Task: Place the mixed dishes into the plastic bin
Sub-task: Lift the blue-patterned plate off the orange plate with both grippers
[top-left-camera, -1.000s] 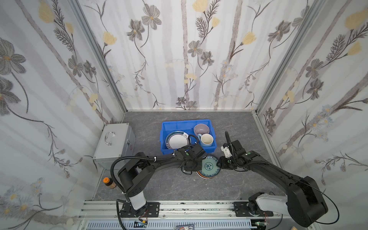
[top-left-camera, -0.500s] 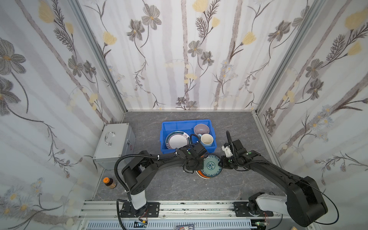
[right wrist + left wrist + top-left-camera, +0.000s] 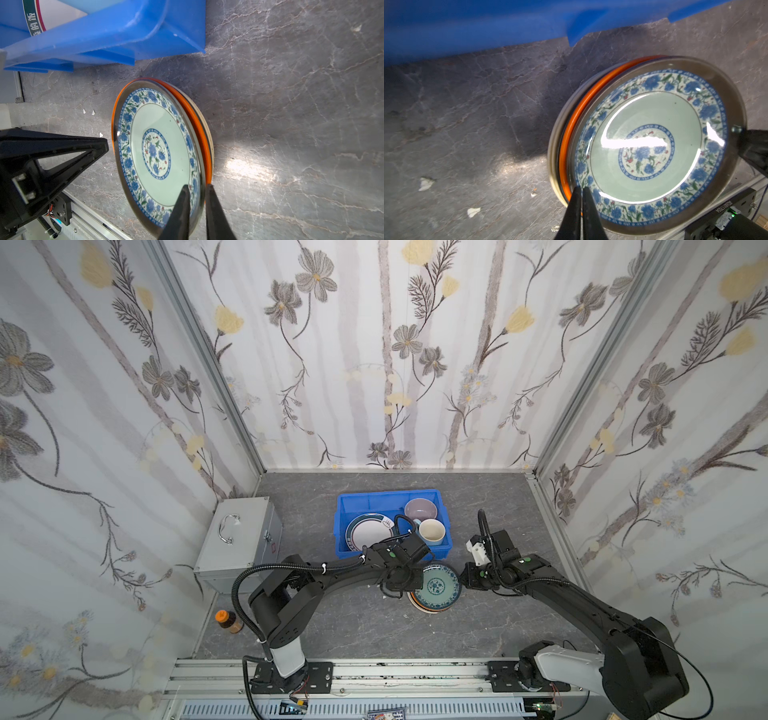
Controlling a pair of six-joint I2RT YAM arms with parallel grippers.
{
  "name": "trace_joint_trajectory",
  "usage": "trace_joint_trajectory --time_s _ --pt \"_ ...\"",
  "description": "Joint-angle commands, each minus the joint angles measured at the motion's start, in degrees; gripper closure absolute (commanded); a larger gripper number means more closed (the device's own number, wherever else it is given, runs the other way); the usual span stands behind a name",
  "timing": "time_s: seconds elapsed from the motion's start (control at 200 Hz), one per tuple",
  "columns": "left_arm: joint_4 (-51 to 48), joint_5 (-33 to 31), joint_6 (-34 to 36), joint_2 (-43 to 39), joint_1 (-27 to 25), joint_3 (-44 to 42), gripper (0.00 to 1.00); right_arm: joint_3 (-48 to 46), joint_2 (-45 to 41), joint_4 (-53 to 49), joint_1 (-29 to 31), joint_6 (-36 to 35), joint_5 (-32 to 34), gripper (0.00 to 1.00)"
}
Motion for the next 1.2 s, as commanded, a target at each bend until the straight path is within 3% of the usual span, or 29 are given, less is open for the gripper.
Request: trace_joint_trajectory --time_s 0.0,0.994,1.199 --pt "-1.1 -0.9 0.4 -0.7 0.1 0.3 0.92 -0.5 0.1 2.1 0.0 -0.2 -1.6 0.82" --pt "2.4 2.1 0.5 2.8 0.1 -1.3 1.00 -0.3 1.7 2.0 -1.1 -1.0 -2.0 0.85" --pt "1.1 1.9 1.0 2.7 0.2 -1.0 1.00 2.1 -3.7 -2.2 -1.3 -1.8 5.4 0.65"
